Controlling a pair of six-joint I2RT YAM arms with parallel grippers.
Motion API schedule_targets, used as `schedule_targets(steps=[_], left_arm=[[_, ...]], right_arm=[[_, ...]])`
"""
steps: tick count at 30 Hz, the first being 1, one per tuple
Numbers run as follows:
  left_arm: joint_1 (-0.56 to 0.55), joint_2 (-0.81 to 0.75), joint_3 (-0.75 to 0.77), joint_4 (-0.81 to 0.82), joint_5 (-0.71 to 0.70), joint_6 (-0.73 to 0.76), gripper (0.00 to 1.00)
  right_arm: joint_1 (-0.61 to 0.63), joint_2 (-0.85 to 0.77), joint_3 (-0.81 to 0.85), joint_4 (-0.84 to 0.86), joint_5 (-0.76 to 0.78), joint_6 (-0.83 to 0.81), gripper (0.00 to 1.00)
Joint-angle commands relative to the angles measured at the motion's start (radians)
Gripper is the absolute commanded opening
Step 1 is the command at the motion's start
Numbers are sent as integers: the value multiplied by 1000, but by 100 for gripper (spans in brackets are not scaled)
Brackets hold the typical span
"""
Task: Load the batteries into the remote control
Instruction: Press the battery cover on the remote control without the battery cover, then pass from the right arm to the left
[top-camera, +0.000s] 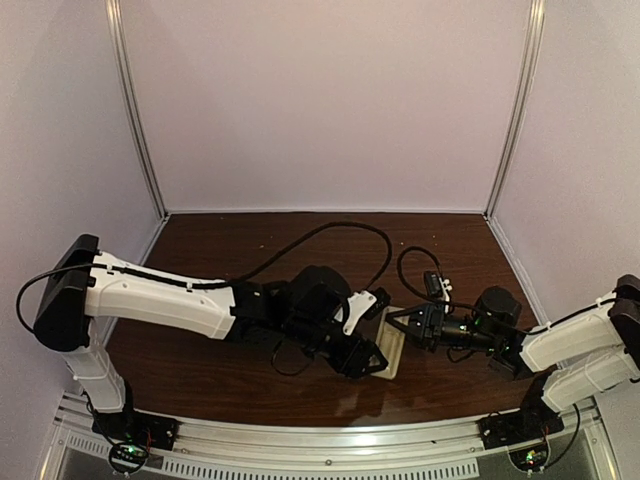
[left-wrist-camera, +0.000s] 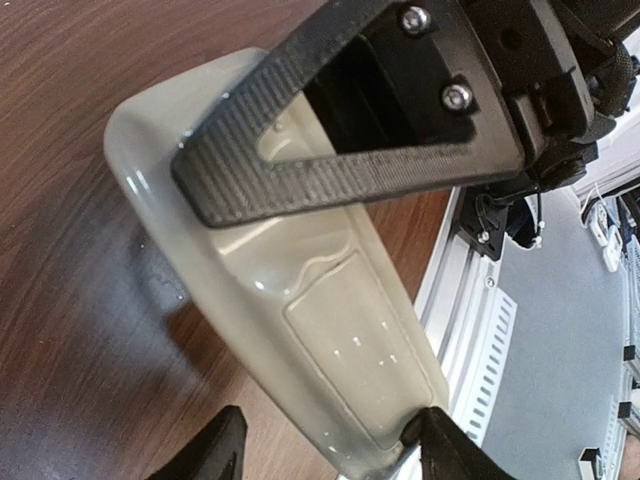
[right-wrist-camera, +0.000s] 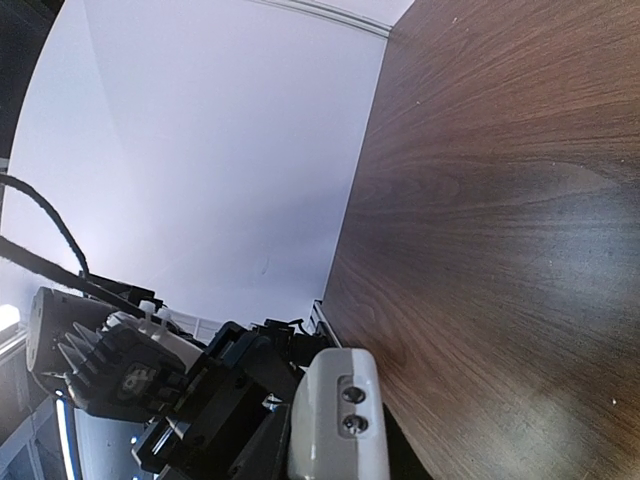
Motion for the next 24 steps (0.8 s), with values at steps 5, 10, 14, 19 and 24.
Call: schedule_targets(steps=[5,10,14,19,24], left_arm=[[-8,-131,-101,27,-145,-22,82],[-12,-171,-98,48,-173,-9,97],[-31,-148,-62,53,-210,1,97],[-38,-73,26,32,-271,-19,97],[-42,26,141,-68,-326,-49,97]], right_arm=[[0,-146,92,-148,74,-59,0],[0,-251,140,-441,181,-165,0],[2,-268,183,-549,228,-196,0],[8,-257,190,-552,250,-187,1],[17,-256,201,-569,274,-182,1]])
